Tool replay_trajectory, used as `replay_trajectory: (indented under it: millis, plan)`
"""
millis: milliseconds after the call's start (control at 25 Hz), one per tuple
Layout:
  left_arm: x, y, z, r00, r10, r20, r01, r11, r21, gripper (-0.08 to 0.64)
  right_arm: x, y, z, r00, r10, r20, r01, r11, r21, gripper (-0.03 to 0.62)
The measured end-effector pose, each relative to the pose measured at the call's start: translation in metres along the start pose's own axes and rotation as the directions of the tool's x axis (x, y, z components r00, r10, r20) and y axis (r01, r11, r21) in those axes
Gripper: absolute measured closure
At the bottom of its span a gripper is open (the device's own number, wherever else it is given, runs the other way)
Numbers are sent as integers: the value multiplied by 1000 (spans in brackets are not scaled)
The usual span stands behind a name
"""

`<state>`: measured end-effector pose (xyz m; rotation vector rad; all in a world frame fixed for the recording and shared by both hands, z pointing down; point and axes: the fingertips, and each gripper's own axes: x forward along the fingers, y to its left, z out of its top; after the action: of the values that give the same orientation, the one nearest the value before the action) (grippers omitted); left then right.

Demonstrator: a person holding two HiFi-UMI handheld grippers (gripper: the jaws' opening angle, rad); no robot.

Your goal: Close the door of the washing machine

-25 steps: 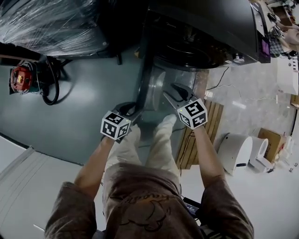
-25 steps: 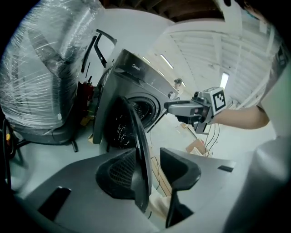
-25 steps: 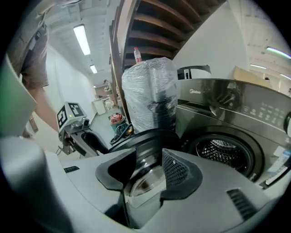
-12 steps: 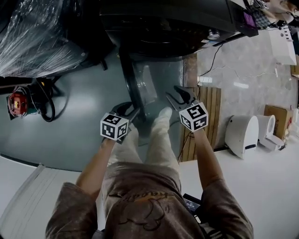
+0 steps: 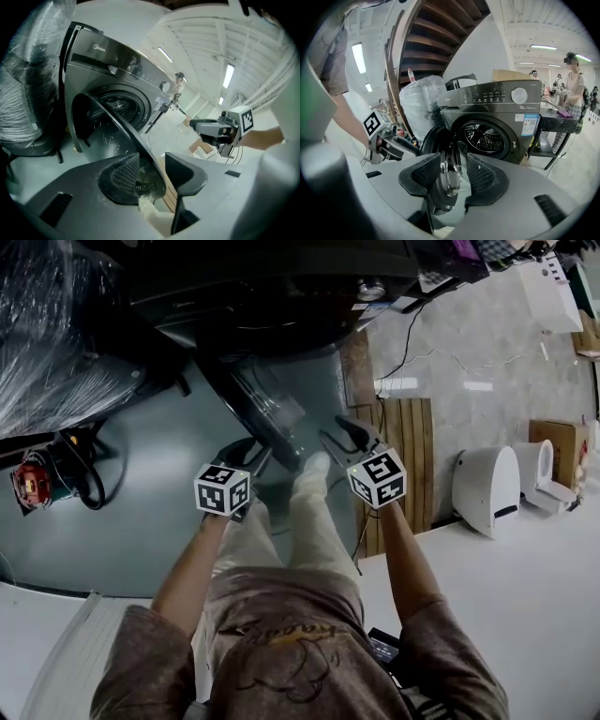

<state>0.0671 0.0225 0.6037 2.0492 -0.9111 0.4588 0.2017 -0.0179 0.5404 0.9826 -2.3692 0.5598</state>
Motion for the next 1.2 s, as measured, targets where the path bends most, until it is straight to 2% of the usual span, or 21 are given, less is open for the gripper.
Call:
replay_trajectory:
  millis: [240, 520, 720, 1000, 1200]
  plan:
    - [31, -17, 23, 1000, 23, 21, -24, 1000, 21, 401, -22, -28, -14, 1000, -10, 11, 10, 999, 47, 422]
    - [65, -27, 50, 996, 64, 54, -66, 997, 31, 400, -29, -63, -28, 1000, 13, 21, -15, 997, 76, 422]
    - [86, -31, 70, 993, 78, 85, -85, 993, 79, 405, -21, -76, -39, 998, 54, 30, -57, 995, 87, 422]
    - [108, -34, 95, 991, 72, 115, -85, 990, 113, 405, 5, -80, -56, 998, 66, 23, -68, 989, 133, 431]
    - [114, -24, 110, 989, 88, 119, -101, 988, 115, 499, 24, -93, -63, 999, -19, 35, 12, 978, 208, 475]
